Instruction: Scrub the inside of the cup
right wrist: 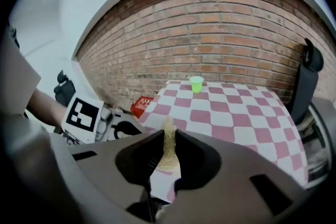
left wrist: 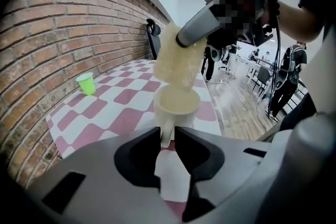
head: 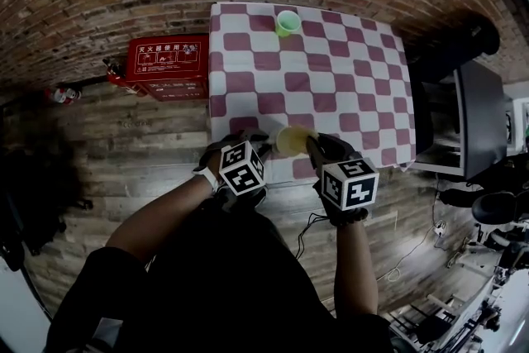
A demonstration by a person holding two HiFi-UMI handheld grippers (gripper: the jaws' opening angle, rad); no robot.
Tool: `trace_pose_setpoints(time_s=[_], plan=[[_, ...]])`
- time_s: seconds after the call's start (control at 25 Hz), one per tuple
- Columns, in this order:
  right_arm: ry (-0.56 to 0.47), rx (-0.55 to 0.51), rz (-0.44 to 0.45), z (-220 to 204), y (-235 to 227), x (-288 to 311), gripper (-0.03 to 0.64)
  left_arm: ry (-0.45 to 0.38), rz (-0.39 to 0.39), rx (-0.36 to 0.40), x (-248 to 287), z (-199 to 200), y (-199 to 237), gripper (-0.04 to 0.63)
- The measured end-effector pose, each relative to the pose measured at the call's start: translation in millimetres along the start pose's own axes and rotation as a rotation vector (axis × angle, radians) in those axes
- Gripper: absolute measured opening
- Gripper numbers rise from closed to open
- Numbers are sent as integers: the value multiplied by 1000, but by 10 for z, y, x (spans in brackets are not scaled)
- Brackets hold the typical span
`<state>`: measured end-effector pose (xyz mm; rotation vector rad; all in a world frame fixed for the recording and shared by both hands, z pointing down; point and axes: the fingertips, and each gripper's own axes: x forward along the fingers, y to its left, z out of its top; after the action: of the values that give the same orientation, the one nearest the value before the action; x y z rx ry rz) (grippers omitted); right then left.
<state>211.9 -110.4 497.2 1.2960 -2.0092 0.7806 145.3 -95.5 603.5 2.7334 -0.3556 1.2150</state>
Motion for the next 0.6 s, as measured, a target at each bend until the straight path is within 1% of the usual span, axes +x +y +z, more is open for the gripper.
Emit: trace_pose_setpoints(time_s=[0.16, 0.24, 0.28, 0.36, 0.44, 0.6], plan=[[202, -217, -43, -335, 88, 466, 71, 8, 3, 3, 7, -1, -12, 94], [273, -283, -55, -493, 85, 692, 71, 13, 4, 6, 4, -8, -11, 94], [295, -291, -53, -546, 92, 777, 72, 15, 2, 5, -1, -13, -13, 94], [314, -259, -30, -602, 134, 869, 72, 17, -2, 2, -12, -26, -23, 94], [310, -178, 5, -600, 174, 872, 71, 16, -4, -3, -21, -39, -19, 94], [226, -10, 113, -403, 205, 672, 71, 11, -8, -18, -26, -43, 3, 94]])
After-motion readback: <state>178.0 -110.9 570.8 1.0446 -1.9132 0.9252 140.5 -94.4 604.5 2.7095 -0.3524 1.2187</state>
